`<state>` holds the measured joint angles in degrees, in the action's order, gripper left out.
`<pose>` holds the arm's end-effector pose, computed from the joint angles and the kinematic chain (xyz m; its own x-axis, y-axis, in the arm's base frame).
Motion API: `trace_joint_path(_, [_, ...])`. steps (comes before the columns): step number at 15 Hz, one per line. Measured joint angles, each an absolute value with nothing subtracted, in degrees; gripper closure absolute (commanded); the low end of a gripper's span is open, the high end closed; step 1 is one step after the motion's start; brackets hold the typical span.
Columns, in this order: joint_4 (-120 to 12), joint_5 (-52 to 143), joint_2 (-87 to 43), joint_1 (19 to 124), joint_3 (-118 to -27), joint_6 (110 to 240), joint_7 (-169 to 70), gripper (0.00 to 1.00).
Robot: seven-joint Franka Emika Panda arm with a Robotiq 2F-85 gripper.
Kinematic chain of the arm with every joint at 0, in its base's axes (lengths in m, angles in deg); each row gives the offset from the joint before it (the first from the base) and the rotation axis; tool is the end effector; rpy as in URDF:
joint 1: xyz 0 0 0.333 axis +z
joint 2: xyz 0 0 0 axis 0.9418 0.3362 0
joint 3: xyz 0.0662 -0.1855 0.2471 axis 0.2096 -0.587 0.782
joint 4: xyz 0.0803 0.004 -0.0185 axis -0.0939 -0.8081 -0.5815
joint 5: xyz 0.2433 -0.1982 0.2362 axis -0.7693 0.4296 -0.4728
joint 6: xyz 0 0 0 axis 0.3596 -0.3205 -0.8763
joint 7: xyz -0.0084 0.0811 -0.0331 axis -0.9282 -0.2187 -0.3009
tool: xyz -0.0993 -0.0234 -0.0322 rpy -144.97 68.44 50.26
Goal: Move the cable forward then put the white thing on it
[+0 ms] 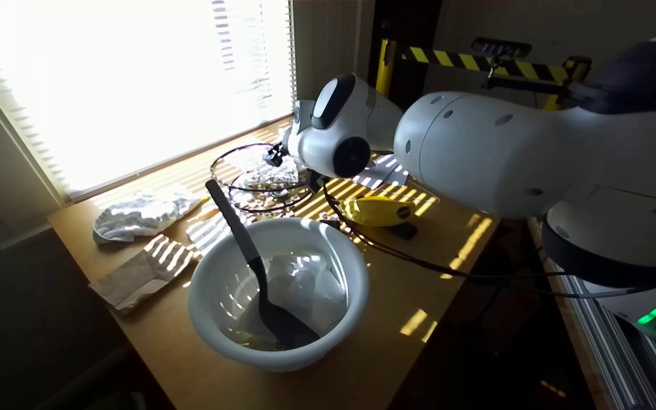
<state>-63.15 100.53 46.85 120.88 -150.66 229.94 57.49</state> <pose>0.6640 -0.0696 0.1920 0.5485 0.2058 0.8104 -0.4868 -0.7094 0.5096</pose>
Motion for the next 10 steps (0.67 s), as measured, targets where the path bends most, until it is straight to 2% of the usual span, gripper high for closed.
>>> trace_joint_path(10, [-50.32,108.47,46.91,107.34,-140.55,229.92,36.53,0.00])
